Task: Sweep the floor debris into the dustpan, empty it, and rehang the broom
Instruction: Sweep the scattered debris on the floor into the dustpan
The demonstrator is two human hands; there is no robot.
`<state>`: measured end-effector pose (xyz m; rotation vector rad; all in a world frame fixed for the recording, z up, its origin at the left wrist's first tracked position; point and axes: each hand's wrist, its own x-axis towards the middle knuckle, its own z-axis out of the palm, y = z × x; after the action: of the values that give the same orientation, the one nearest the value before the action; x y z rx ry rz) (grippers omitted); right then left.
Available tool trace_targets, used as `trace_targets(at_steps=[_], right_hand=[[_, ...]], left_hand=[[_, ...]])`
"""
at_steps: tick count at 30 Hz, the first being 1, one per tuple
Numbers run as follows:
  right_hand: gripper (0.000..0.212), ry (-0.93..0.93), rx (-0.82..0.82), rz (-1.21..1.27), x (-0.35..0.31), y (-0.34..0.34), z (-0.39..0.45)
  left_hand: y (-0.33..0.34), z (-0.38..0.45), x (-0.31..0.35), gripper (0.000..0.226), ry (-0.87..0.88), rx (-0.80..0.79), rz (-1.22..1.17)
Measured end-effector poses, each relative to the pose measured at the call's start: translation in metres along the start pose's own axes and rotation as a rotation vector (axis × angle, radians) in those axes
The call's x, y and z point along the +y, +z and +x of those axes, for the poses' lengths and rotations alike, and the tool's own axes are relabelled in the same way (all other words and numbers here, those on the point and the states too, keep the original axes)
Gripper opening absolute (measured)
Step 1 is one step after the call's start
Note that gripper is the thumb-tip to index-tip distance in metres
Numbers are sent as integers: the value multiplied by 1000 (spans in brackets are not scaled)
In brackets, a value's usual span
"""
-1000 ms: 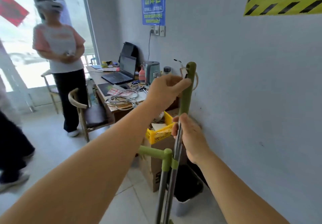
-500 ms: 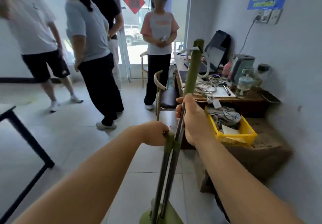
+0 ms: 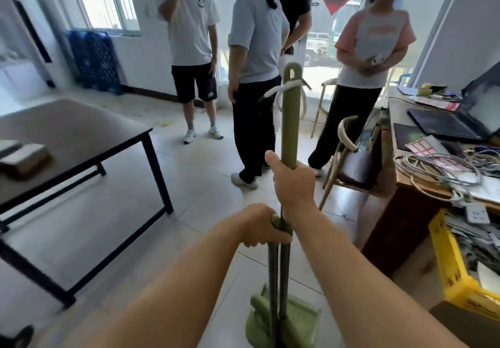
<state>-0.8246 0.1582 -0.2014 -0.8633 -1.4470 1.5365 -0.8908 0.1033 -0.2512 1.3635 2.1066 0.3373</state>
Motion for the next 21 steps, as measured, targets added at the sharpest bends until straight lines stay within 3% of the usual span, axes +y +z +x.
trace_targets(at_steps=[4,7,14,18,21], right_hand=[[42,-42,-67,-78,8,47,30],[28,-51,-124,-75,10,86,61],[37,-17,-264,5,14,169,125],[34,45,-128,125,2,188,182],[31,41,-157,145,-7,213,223]], left_hand=[[-23,24,-47,28,-30,96,-32],[-57,44,-77,24,-79,134,-56],[-135,68,-142,22,-131,183,-60],[-171,62,-220,23,-297,323,-197],[-183,72,-265,23,-368,357,-237]])
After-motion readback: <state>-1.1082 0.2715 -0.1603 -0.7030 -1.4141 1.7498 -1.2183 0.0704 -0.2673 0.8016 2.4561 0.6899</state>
